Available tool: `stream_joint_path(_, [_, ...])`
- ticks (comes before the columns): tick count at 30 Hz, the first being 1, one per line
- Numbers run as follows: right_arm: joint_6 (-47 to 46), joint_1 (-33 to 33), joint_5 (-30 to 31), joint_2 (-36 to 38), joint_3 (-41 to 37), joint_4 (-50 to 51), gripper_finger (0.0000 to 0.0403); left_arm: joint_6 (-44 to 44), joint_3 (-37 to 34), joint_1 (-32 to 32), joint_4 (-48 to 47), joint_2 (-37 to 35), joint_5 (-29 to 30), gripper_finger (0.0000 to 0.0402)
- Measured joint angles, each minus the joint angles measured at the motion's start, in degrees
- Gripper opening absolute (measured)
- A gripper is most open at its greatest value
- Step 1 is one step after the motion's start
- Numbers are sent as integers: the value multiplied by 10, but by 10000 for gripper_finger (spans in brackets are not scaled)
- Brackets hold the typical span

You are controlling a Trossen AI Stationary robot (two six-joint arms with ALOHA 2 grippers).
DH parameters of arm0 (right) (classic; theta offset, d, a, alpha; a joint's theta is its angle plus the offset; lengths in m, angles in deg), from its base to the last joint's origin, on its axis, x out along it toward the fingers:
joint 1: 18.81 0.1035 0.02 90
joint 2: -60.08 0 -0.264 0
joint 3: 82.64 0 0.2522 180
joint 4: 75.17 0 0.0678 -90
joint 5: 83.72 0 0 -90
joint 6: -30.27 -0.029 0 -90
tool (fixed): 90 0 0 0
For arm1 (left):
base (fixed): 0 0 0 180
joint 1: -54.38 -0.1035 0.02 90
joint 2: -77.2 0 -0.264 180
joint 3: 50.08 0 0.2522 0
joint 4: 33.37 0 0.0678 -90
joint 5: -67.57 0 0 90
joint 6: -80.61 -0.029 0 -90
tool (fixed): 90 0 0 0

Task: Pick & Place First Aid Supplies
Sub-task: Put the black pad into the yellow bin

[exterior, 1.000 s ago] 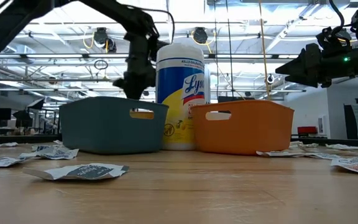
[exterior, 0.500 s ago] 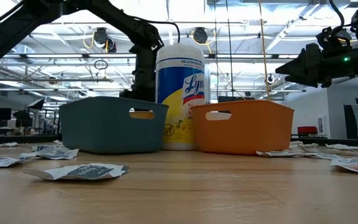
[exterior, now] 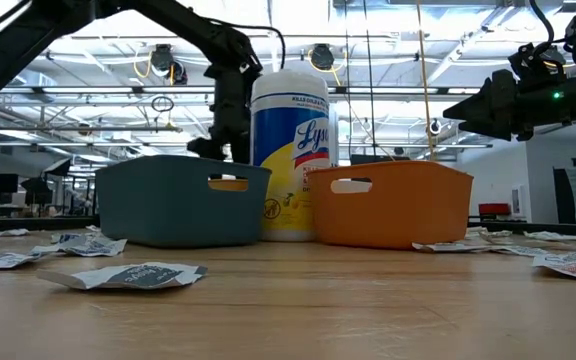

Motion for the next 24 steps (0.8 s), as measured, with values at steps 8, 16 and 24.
stream_joint_path(8, [0, 0, 0, 0, 0, 0, 377, 43, 0, 1, -68, -40, 5, 307])
stream_joint_path(16, [0, 0, 0, 0, 0, 0, 377, 117, 0, 20, -116, -96, 24, 290])
stream_joint_path(24, [0, 0, 0, 0, 0, 0, 377, 183, -86, 109, -82, -178, 46, 287])
